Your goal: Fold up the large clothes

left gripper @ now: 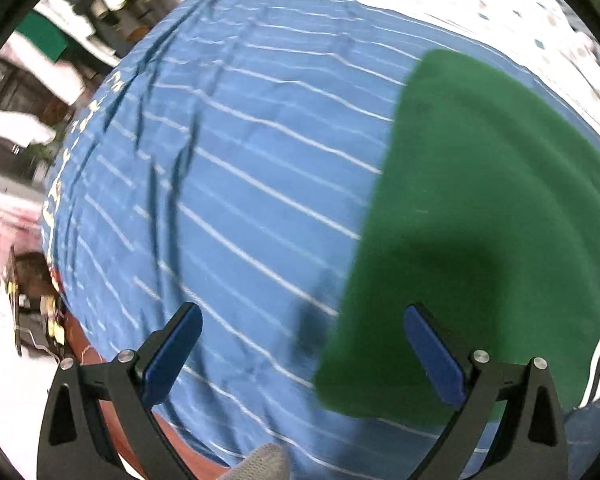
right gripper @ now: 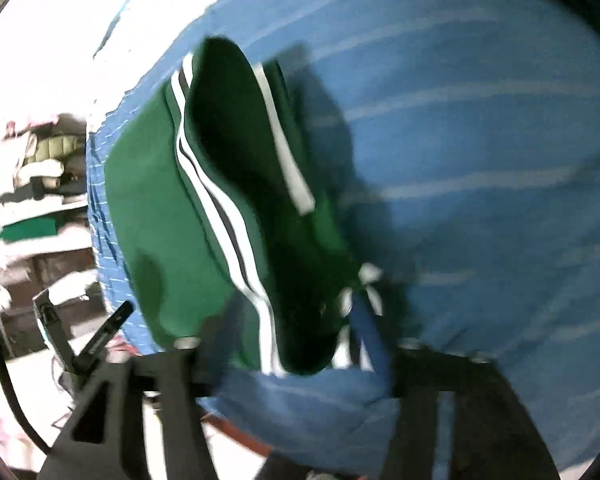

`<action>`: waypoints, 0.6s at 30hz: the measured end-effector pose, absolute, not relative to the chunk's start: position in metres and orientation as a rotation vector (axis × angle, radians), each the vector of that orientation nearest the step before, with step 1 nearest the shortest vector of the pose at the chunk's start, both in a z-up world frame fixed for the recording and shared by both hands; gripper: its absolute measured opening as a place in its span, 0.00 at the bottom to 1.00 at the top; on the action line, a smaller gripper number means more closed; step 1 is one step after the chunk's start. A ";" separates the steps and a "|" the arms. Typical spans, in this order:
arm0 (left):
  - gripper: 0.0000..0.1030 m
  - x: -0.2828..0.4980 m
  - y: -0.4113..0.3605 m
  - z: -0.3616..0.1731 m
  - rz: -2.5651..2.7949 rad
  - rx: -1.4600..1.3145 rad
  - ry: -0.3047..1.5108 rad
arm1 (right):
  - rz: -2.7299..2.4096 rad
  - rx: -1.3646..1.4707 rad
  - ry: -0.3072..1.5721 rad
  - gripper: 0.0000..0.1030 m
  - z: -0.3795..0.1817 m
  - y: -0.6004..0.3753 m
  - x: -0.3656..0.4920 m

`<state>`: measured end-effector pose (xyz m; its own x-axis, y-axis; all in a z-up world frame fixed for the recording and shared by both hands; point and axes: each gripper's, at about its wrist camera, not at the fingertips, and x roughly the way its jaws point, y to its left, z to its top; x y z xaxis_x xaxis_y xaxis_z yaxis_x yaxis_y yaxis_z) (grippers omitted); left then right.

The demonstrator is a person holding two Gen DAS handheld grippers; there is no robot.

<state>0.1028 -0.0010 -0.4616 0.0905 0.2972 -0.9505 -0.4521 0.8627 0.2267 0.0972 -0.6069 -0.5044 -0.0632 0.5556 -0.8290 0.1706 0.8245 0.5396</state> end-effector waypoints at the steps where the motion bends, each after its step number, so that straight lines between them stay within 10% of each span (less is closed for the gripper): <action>1: 1.00 0.104 0.008 -0.464 0.562 -0.155 1.372 | 0.355 0.572 1.618 0.68 -0.507 -0.603 0.104; 8: 1.00 0.100 0.023 -0.464 0.572 -0.193 1.371 | 0.565 0.720 1.749 0.72 -0.586 -0.586 0.158; 12: 1.00 0.098 0.019 -0.461 0.560 -0.171 1.362 | 0.546 0.707 1.682 0.33 -0.563 -0.586 0.159; 18: 1.00 0.098 0.022 -0.457 0.545 -0.195 1.362 | 0.478 0.915 1.636 0.28 -0.511 -0.614 0.138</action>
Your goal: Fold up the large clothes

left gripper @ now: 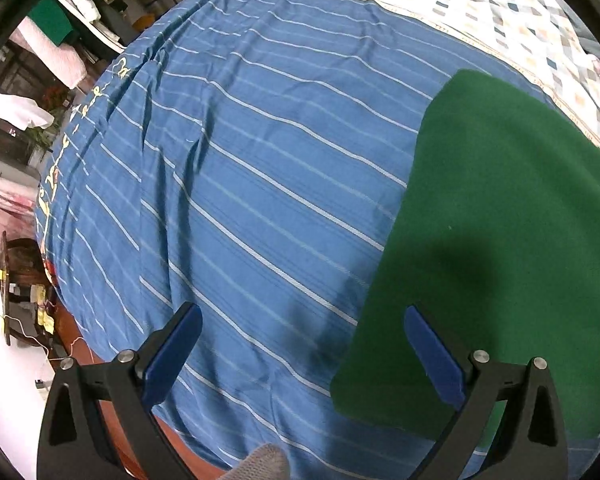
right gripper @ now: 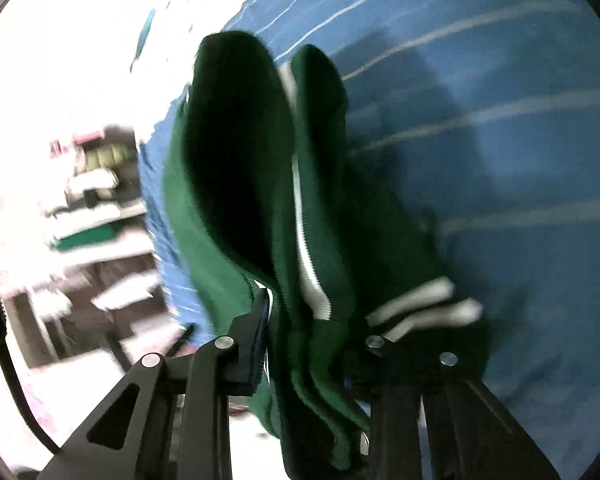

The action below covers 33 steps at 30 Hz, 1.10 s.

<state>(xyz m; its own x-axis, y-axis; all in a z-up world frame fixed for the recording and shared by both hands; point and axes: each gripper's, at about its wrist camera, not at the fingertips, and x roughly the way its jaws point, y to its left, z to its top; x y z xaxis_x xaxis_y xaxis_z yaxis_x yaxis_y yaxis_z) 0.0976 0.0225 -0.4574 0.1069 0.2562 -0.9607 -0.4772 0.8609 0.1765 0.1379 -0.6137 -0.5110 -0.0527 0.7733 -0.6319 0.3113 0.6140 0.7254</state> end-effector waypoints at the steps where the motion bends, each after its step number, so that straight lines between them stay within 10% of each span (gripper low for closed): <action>1: 1.00 0.099 0.022 -0.458 0.538 -0.194 1.360 | 0.457 0.936 1.652 0.28 -0.509 -0.620 0.132; 19: 1.00 0.150 0.031 -0.495 0.083 -0.496 1.320 | 0.693 0.909 1.646 0.79 -0.601 -0.667 0.144; 30: 1.00 0.190 0.005 -0.536 -0.119 -0.493 1.359 | 0.880 0.872 1.672 0.81 -0.621 -0.629 0.177; 33: 0.99 0.189 0.004 -0.530 -0.106 -0.498 1.338 | 0.874 0.889 1.666 0.59 -0.617 -0.627 0.178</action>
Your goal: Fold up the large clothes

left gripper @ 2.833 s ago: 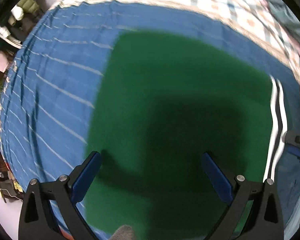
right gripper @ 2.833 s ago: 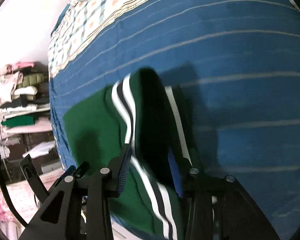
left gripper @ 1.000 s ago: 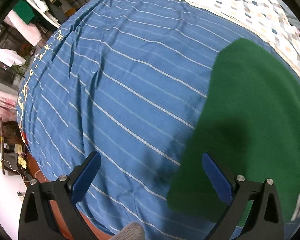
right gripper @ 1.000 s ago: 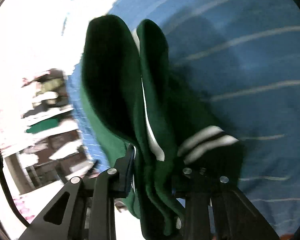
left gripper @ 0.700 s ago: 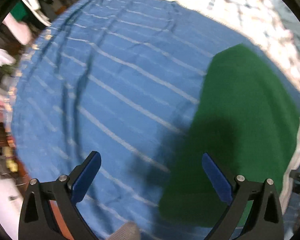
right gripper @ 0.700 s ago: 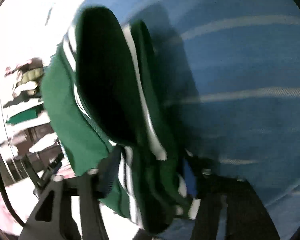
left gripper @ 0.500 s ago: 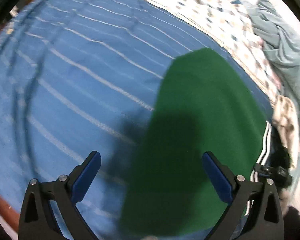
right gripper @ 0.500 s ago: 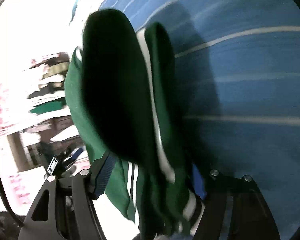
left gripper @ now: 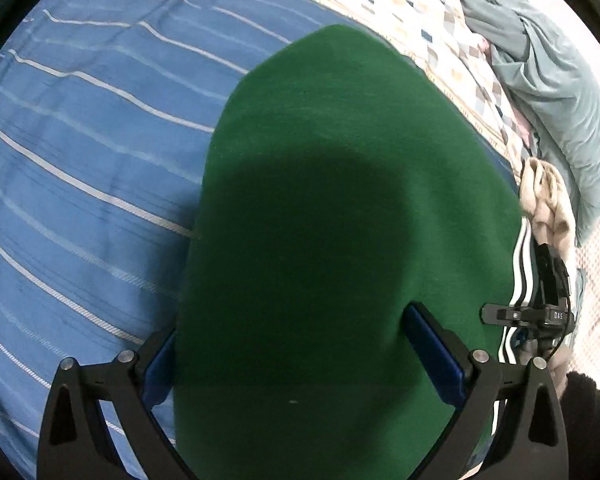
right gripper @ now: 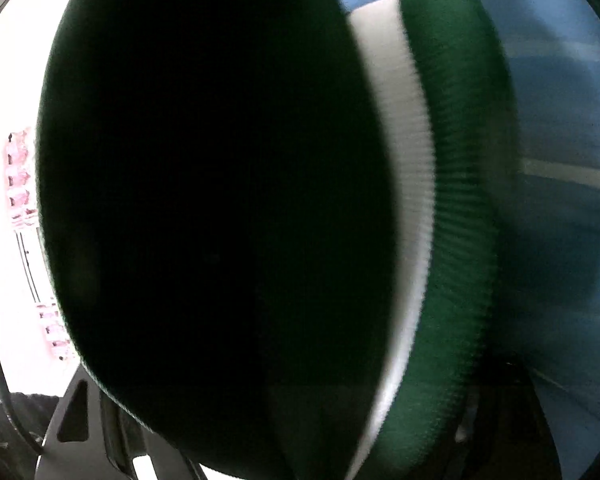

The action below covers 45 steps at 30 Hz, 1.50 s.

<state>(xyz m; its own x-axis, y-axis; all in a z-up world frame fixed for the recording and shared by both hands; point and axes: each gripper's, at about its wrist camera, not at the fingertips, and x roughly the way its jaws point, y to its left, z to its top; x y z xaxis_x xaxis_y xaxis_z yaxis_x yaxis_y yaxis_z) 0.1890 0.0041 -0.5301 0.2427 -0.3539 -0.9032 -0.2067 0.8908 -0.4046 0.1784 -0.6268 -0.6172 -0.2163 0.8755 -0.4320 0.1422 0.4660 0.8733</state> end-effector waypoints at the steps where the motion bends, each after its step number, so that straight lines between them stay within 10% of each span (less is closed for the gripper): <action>1: 0.99 0.188 0.005 -0.528 -0.106 -0.503 1.330 | 0.872 0.925 1.651 0.49 -0.615 -0.629 0.179; 6: 0.99 0.190 0.016 -0.535 -0.128 -0.546 1.323 | 0.930 1.147 1.607 0.46 -0.608 -0.642 0.172; 11: 0.99 0.194 0.014 -0.531 -0.143 -0.525 1.318 | 0.817 0.978 1.694 0.66 -0.625 -0.638 0.177; 16: 0.99 0.199 0.019 -0.511 -0.172 -0.536 1.283 | 0.790 0.989 1.670 0.42 -0.604 -0.640 0.180; 24: 0.99 0.260 0.021 -0.459 -0.275 -0.473 1.226 | 0.766 1.112 1.571 0.38 -0.552 -0.646 0.209; 36: 0.99 0.482 0.035 -0.419 -0.346 -0.385 1.099 | 0.771 1.052 1.401 0.38 -0.485 -0.658 0.420; 45: 0.99 0.618 0.038 -0.511 -0.325 -0.364 1.205 | 0.670 0.982 1.458 0.38 -0.545 -0.669 0.582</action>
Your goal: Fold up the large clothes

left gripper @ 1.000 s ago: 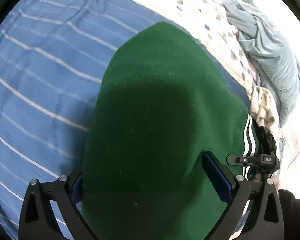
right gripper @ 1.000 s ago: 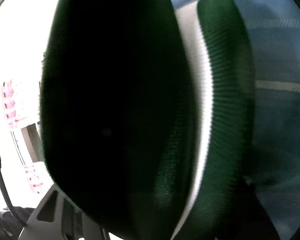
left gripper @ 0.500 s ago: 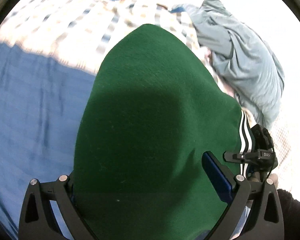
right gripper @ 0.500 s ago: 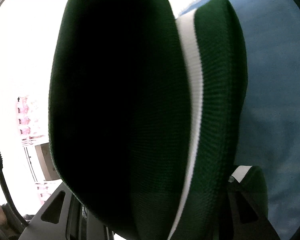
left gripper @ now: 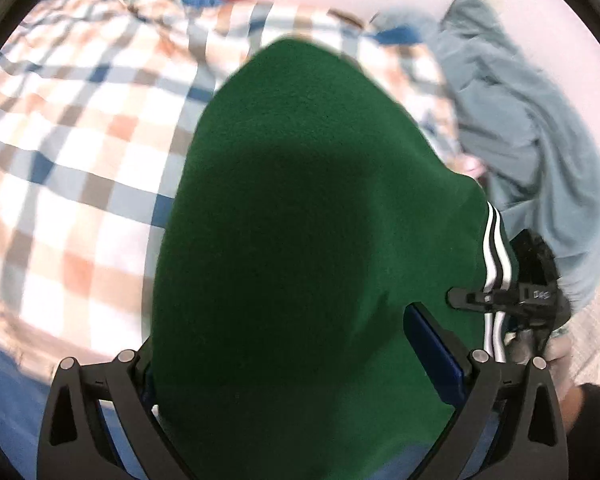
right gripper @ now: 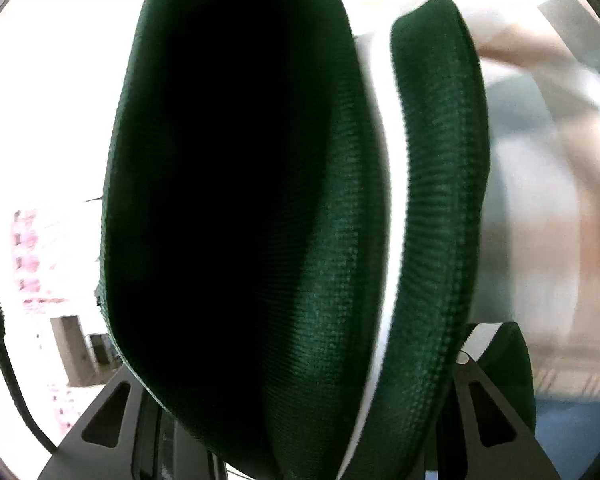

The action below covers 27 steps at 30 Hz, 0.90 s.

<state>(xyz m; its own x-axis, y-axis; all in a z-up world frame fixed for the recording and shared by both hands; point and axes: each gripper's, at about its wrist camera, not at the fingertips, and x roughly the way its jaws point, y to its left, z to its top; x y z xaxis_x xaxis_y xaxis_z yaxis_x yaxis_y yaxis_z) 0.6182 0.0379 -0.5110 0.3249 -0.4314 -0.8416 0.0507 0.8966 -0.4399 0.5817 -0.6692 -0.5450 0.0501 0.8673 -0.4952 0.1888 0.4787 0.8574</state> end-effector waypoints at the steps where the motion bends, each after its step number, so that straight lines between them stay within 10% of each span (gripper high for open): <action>1: 0.99 0.624 0.037 -0.523 -0.298 -0.319 1.224 | 0.638 0.968 1.490 0.38 -0.559 -0.672 0.592; 10: 0.99 0.578 0.041 -0.510 -0.145 -0.159 1.189 | 0.422 0.615 1.524 0.81 -0.536 -0.667 0.565; 27: 1.00 0.405 -0.032 -0.319 0.155 0.042 0.972 | -0.139 0.016 1.167 0.86 -0.284 -0.577 0.350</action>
<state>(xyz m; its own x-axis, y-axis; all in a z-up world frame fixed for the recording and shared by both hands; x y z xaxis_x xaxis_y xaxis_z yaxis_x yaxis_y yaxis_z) 0.4051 -0.0323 -0.3191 0.5531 0.1498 -0.8195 -0.1125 0.9881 0.1046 0.3503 -0.5768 -0.2835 0.3858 -0.1004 -0.9171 0.1172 0.9913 -0.0593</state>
